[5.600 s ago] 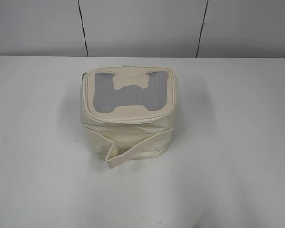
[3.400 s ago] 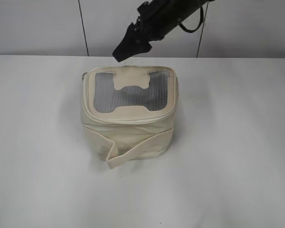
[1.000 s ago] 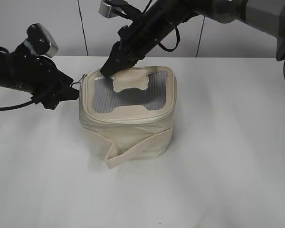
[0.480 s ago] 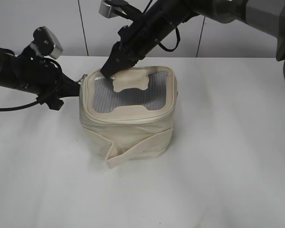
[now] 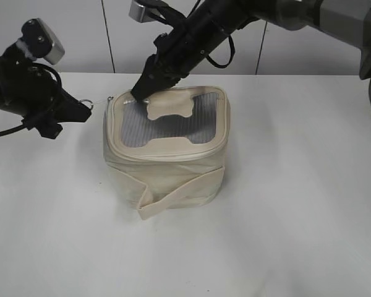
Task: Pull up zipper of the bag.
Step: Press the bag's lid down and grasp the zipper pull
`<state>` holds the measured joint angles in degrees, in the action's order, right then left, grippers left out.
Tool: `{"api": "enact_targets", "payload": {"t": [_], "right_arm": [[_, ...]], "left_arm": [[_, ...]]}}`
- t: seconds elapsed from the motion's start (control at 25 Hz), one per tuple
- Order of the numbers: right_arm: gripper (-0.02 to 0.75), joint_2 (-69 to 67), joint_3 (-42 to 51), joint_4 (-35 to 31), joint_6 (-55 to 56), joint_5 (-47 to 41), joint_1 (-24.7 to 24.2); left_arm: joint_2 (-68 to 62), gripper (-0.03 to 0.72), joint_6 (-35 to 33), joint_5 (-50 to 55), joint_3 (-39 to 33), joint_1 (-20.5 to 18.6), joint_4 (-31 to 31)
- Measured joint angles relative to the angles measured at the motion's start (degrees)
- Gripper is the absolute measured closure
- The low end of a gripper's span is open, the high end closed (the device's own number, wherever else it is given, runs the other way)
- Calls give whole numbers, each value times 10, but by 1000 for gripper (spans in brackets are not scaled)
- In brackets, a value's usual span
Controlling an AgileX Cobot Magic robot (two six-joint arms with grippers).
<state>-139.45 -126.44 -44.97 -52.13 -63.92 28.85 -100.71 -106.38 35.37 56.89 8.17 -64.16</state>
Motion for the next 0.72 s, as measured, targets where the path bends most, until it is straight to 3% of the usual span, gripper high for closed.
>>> {"api": "enact_targets", "payload": {"t": [0.44,0.56,0.72], "right_arm": [[695,0,0,-2,32,3,0],[695,0,0,-2,44,6,0],[695,0,0,-2,50,7,0]], "left_arm": [[105,692,26,-5,-119,8,4],[136,692,35,-6,-144,30,6],[164,692,79,-7,-174,92,39]]}}
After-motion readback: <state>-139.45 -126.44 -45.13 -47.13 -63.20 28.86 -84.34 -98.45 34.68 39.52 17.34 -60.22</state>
